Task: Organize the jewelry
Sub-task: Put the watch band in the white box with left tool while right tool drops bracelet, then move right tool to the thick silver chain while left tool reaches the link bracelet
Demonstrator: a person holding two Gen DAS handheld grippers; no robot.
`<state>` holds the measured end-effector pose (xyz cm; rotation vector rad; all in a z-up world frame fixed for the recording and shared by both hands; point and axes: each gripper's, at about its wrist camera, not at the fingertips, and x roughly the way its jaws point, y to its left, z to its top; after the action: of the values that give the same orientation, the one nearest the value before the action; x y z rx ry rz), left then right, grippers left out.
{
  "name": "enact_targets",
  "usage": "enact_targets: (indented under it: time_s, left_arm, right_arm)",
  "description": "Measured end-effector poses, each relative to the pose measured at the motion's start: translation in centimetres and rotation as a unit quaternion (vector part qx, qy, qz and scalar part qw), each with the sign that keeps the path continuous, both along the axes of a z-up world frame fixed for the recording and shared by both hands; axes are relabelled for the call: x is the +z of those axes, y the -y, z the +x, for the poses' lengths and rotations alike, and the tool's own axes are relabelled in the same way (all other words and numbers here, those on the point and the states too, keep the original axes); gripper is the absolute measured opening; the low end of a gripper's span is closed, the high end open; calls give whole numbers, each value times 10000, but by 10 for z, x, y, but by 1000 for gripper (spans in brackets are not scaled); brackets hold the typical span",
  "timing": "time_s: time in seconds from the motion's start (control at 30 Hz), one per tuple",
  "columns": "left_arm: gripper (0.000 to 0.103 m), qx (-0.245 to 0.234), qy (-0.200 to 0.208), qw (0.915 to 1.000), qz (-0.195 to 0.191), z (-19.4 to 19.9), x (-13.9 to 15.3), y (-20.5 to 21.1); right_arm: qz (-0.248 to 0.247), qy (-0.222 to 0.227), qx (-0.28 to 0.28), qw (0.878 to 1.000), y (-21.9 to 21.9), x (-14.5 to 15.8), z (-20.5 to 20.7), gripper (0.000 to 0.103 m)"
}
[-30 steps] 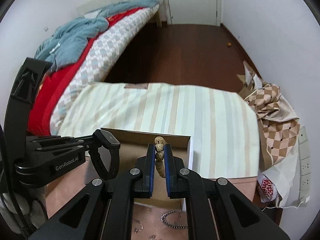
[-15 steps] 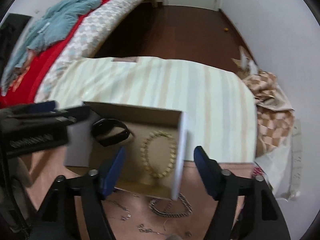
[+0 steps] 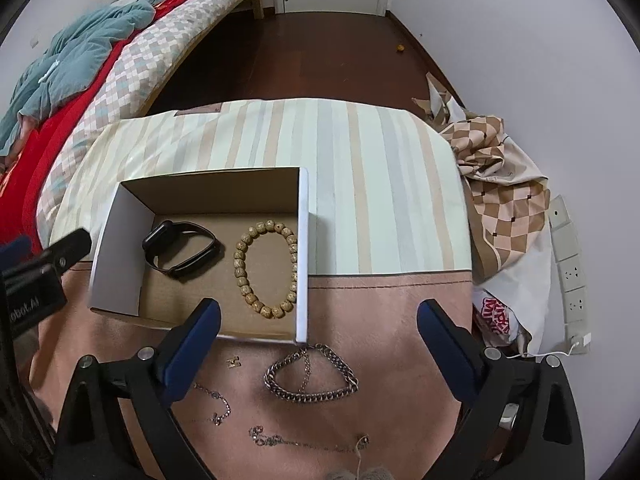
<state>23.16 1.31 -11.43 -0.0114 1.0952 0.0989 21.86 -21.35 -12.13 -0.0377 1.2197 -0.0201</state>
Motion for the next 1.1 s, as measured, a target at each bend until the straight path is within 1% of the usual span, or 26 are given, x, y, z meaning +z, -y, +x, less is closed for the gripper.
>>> enact_targets:
  time_s: [0.17, 0.47, 0.73, 0.87, 0.97, 1.1]
  left_arm:
    - [103, 25, 207, 9998, 60, -19, 19, -1]
    - [103, -47, 719, 9974, 58, -69, 68, -2]
    - [103, -76, 925, 9957, -12, -111, 97, -1]
    - [103, -30, 987, 9951, 6, -126, 104, -2]
    - [103, 5, 934, 9956, 1, -134, 102, -2]
    - [103, 50, 703, 9975, 64, -139, 82, 0]
  right_arm:
    - [2, 205, -19, 9998, -1, 20, -12, 100]
    - [-41, 807, -42, 9967, -2, 77, -51, 100]
    - [-51, 1203, -53, 9927, -1, 116, -92, 100]
    - [-30, 1323, -36, 9912, -1, 130, -112, 100]
    - [55, 1294, -33, 9916, 2, 132, -123, 100]
    - [121, 1153, -150, 9931, 12, 119, -135, 100]
